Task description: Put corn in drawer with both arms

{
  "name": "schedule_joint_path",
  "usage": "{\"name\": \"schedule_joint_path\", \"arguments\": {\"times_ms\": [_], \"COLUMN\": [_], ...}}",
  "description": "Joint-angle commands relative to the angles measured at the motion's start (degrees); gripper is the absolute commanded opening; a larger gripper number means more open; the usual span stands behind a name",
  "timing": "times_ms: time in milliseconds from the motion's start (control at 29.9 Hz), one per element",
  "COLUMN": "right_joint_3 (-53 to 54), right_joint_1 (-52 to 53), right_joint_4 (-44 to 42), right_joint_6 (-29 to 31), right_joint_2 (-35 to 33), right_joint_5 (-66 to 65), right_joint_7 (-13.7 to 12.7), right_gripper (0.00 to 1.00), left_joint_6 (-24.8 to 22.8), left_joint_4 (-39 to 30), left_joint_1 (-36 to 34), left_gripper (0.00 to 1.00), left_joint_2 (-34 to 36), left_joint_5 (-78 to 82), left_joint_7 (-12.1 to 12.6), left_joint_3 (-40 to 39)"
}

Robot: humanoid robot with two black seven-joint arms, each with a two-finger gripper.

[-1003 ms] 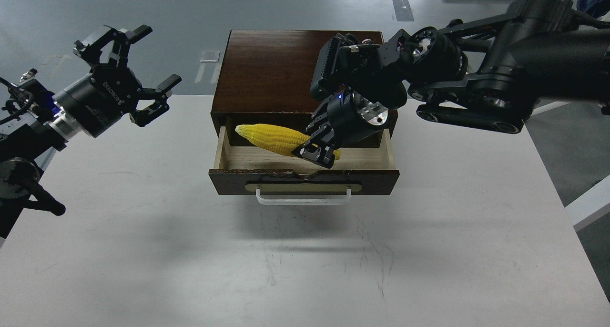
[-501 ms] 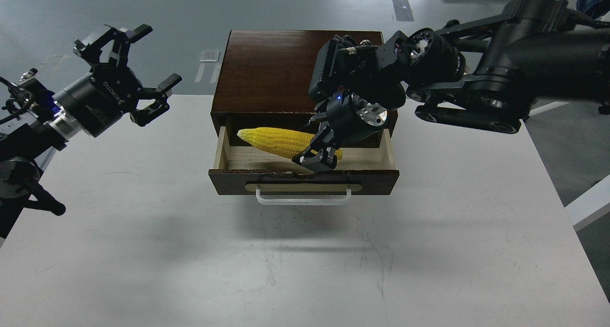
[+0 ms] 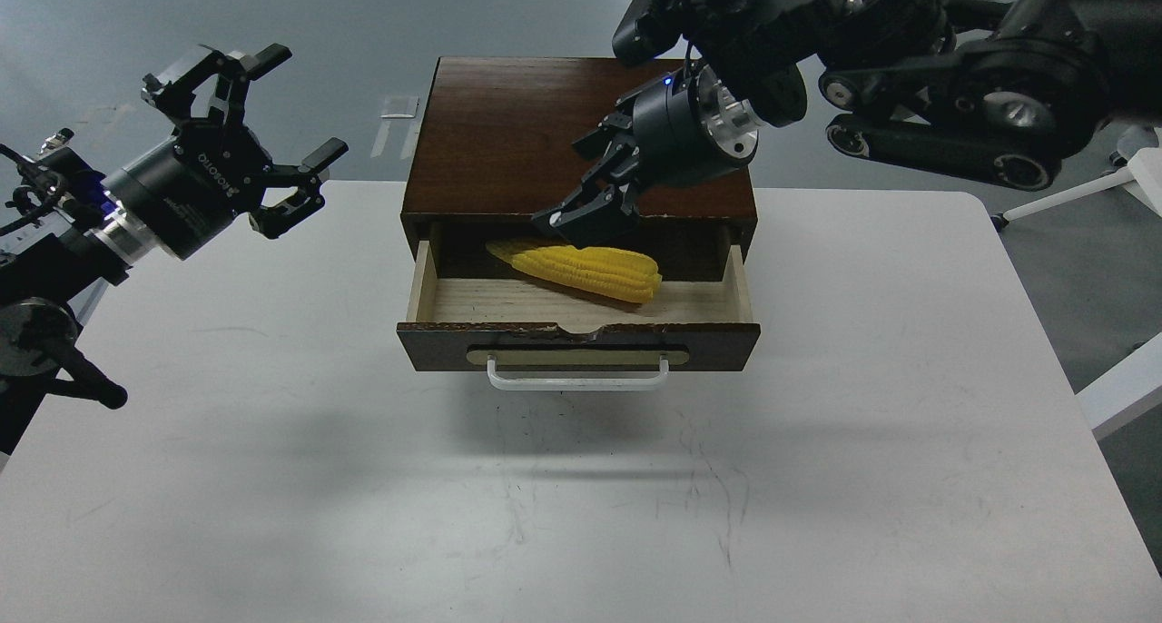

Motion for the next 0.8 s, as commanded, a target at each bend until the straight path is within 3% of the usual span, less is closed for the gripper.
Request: {"name": "schedule_joint_path", "arguments": {"times_ms": [0, 201, 334, 535, 769], "right_joint_3": [2.8, 13.2, 31.4, 49.8, 60.1], "right_joint_1": [-0.6, -13.8, -34.6, -57.7, -71.8], "right_joint_4": [-0.1, -0.4, -0.8, -4.0, -4.7], "right_joint_6": [0.1, -0.5, -0.5, -0.7, -0.6], "right_joint_2": [-5.0, -14.8, -19.8, -20.8, -18.4], "right_joint_5": [12.5, 33.3, 41.9, 42.9, 46.0], "right_joint_7": [0.0, 0.0, 0.0, 0.0, 0.0], "right_gripper": [0.99, 0.99, 0.99, 0.99, 0.99], "left_joint_6": [0.0, 0.0, 0.0, 0.0, 0.3], "left_joint_4": [0.0, 0.0, 0.0, 0.9, 1.3], "left_joint_1": [0.0, 1.1, 2.2, 5.1, 7.1], "left_gripper": [0.98, 0.98, 0.98, 0.98, 0.98], "left_joint_2": [-0.1, -0.5, -1.4, -4.3, -6.4], "left_joint_5": [-0.1, 0.0, 0.0, -0.1, -0.3], "left_joint_7": [0.0, 0.0, 0.0, 0.0, 0.0], "left_joint_3": [-0.1, -0.6, -1.1, -3.2, -5.2]}}
